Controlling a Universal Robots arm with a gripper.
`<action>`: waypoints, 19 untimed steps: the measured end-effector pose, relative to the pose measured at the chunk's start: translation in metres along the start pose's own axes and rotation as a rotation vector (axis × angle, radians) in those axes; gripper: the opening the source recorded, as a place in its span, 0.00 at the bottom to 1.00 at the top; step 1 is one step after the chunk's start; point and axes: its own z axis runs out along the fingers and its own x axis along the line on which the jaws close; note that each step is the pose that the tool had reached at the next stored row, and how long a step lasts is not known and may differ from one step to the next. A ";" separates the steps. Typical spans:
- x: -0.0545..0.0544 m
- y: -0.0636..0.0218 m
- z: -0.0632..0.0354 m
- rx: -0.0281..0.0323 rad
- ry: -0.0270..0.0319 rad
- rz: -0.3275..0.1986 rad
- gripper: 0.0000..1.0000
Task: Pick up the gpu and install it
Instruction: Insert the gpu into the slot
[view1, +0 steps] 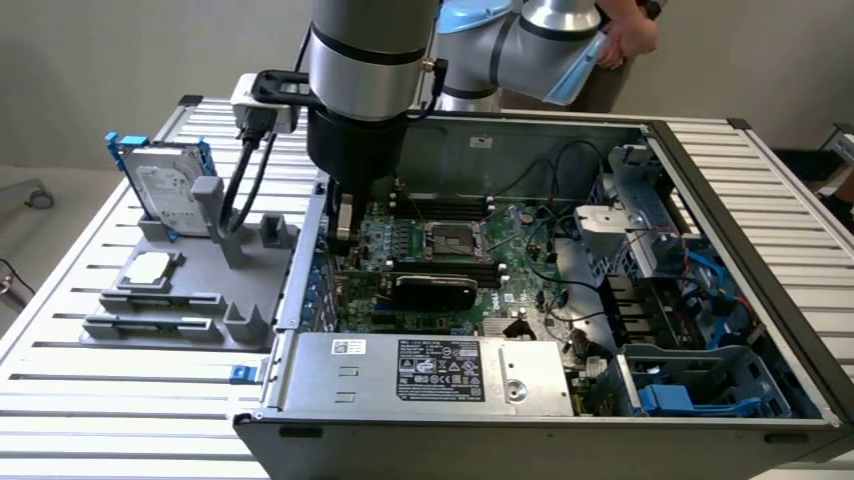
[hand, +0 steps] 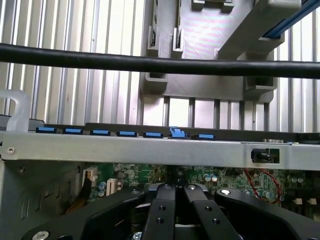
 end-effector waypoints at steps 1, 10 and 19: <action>0.000 -0.0001 0.0005 -0.0002 0.0001 0.001 0.11; 0.000 -0.0006 0.0036 -0.0023 0.0007 0.012 0.11; 0.000 -0.0011 0.0053 -0.0043 -0.0022 0.029 0.11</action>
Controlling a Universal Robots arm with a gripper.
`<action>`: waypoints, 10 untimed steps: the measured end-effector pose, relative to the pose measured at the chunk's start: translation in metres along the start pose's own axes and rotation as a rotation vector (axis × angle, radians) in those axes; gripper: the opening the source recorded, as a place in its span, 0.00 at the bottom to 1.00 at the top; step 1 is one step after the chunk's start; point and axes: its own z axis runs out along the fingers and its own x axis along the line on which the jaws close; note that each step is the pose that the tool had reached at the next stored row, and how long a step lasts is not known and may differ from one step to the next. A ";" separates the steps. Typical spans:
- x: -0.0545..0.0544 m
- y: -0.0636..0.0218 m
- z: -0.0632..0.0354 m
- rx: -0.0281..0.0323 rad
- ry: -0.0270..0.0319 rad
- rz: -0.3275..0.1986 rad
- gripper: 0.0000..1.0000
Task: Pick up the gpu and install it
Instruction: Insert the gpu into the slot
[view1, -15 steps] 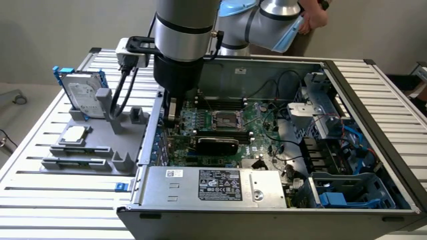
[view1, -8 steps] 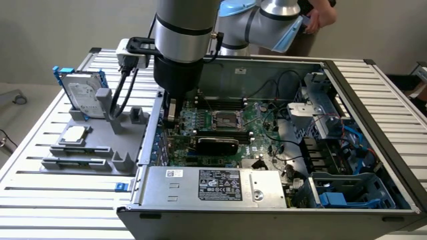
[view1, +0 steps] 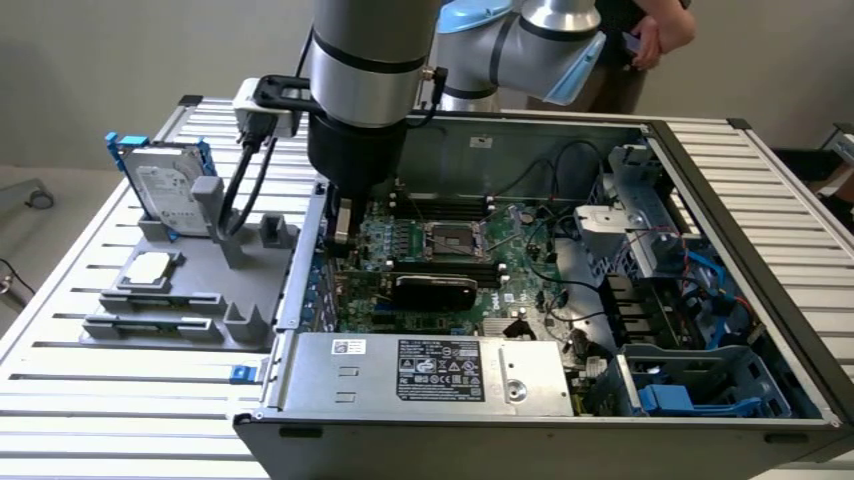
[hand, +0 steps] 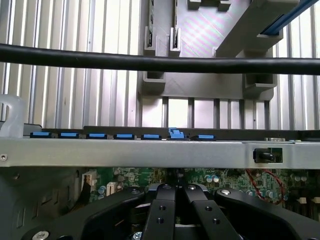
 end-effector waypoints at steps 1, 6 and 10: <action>0.000 -0.0001 0.0004 0.0000 -0.0002 0.002 0.11; -0.002 -0.0006 0.0029 0.0005 -0.0024 0.015 0.11; -0.002 -0.0008 0.0042 0.0006 -0.0029 0.023 0.11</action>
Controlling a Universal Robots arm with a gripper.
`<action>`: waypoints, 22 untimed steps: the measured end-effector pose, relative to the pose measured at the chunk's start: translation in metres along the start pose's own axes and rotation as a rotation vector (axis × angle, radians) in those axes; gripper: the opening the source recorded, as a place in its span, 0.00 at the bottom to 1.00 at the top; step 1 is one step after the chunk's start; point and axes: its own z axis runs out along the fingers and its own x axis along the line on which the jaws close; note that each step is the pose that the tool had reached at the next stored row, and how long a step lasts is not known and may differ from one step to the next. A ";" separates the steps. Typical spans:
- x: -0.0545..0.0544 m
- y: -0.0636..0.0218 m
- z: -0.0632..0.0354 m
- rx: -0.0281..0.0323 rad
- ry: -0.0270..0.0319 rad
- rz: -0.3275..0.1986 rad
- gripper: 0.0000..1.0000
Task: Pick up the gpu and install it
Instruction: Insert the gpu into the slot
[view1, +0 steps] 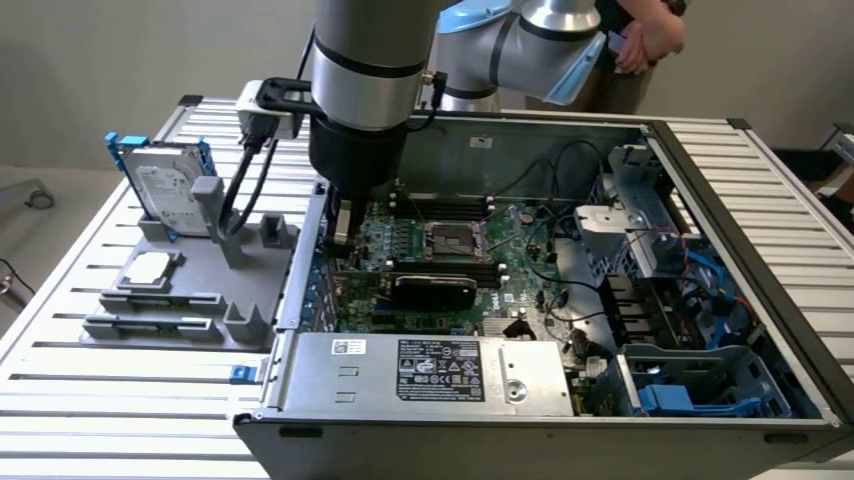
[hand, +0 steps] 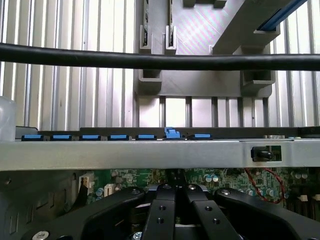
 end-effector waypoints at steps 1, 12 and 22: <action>0.000 0.0000 0.0002 0.0000 -0.0001 0.002 0.11; -0.001 -0.0002 0.0008 -0.0043 -0.0015 0.017 0.11; -0.001 0.0007 -0.0040 -0.0106 0.0009 0.025 0.11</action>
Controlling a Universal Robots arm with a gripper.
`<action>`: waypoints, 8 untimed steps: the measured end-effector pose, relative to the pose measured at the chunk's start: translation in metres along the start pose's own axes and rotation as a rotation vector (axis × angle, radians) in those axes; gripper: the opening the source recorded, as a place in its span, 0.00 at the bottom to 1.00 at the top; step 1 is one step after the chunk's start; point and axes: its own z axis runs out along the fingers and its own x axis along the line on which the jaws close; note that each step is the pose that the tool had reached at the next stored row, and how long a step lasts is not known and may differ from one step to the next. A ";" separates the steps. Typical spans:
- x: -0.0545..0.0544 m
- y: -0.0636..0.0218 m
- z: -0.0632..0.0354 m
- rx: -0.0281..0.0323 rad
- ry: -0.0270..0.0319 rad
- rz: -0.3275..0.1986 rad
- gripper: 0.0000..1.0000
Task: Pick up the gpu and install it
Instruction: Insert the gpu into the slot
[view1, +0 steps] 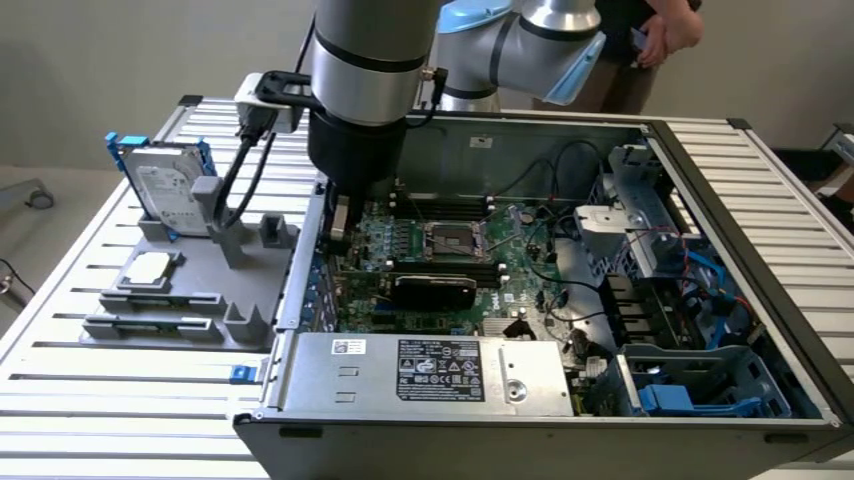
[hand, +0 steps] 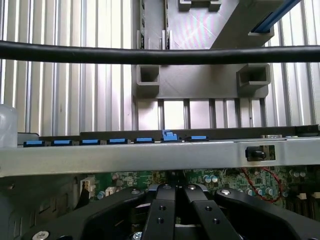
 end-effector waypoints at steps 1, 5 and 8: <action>0.000 0.0000 0.0003 0.0001 0.0008 0.001 0.11; 0.000 -0.0037 -0.0004 0.0002 0.0019 0.002 0.11; 0.000 -0.0111 -0.0021 0.0002 0.0020 0.002 0.11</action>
